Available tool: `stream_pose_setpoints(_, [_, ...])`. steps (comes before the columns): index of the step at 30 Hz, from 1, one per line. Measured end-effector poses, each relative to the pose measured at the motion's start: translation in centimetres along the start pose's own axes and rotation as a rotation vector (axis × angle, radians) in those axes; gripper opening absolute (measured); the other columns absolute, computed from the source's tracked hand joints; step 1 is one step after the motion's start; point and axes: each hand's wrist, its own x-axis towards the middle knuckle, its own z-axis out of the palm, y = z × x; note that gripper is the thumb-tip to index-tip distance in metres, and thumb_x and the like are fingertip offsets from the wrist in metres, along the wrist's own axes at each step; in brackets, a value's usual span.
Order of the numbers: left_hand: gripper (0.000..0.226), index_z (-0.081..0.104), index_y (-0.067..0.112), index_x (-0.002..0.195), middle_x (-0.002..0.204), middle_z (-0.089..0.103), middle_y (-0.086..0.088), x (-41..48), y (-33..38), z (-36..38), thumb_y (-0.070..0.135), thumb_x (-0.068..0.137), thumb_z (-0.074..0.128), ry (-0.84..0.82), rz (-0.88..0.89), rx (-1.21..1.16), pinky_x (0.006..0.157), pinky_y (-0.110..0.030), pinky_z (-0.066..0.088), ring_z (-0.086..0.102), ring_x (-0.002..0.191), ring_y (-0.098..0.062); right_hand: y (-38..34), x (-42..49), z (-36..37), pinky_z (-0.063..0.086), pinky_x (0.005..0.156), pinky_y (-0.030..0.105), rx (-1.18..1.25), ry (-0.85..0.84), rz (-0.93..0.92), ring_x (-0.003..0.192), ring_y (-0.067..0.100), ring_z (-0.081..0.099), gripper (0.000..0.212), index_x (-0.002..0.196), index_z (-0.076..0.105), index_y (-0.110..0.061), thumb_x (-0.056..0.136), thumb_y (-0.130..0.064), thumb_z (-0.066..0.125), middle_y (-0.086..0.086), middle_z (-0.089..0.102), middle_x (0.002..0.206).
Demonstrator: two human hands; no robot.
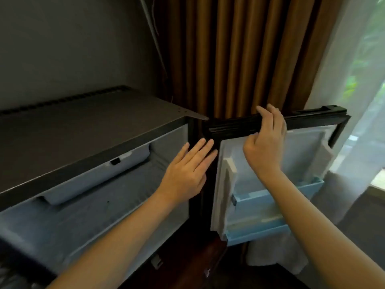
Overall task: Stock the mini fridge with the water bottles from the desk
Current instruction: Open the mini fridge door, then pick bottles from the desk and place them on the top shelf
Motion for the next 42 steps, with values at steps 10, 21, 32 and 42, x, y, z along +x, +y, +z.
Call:
stream_pose_setpoints(10, [0.019, 0.067, 0.009, 0.088, 0.091, 0.068, -0.009, -21.6, 1.0, -10.9, 0.013, 0.084, 0.049, -0.273, -0.147, -0.081, 0.066, -0.031, 0.050, 0.061, 0.077, -0.024, -20.5, -11.8, 6.3, 0.042, 0.090, 0.038, 0.712, -0.096, -0.691, 0.101, 0.026, 0.051, 0.035, 0.114, 0.048, -0.006, 0.080, -0.002, 0.049, 0.009, 0.049, 0.109])
stream_pose_setpoints(21, [0.012, 0.062, 0.012, 0.081, 0.076, 0.057, -0.007, -42.1, 5.6, -27.9, 0.020, 0.077, 0.054, -0.408, -0.830, 0.180, 0.048, -0.032, 0.045, 0.054, 0.064, -0.022, -35.9, -35.4, 7.2, 0.045, 0.075, 0.035, 0.876, -0.915, -0.905, 0.087, 0.023, 0.050, 0.038, 0.109, 0.052, -0.009, 0.072, -0.011, 0.042, 0.012, 0.062, 0.092])
stream_pose_setpoints(32, [0.045, 0.049, 0.016, 0.128, 0.128, 0.050, -0.003, -49.5, 10.1, -35.6, 0.034, 0.087, 0.055, -0.181, -1.755, 0.370, 0.092, -0.037, 0.048, 0.052, 0.115, -0.020, -36.5, -44.6, 8.1, 0.044, 0.091, 0.032, 0.631, -1.584, -0.748, 0.114, 0.018, 0.053, 0.039, 0.130, 0.048, -0.017, 0.092, -0.008, 0.044, 0.001, 0.054, 0.127])
stream_pose_setpoints(42, [0.059, 0.057, 0.018, 0.107, 0.106, 0.065, -0.004, -55.4, 11.4, -28.8, 0.049, 0.062, 0.079, 0.329, -2.459, -0.061, 0.084, -0.045, 0.055, 0.065, 0.095, -0.021, -35.1, -42.3, 12.4, 0.044, 0.079, 0.028, 0.665, -1.761, -0.832, 0.100, 0.019, 0.059, 0.033, 0.125, 0.052, -0.018, 0.093, -0.014, 0.046, 0.003, 0.059, 0.120])
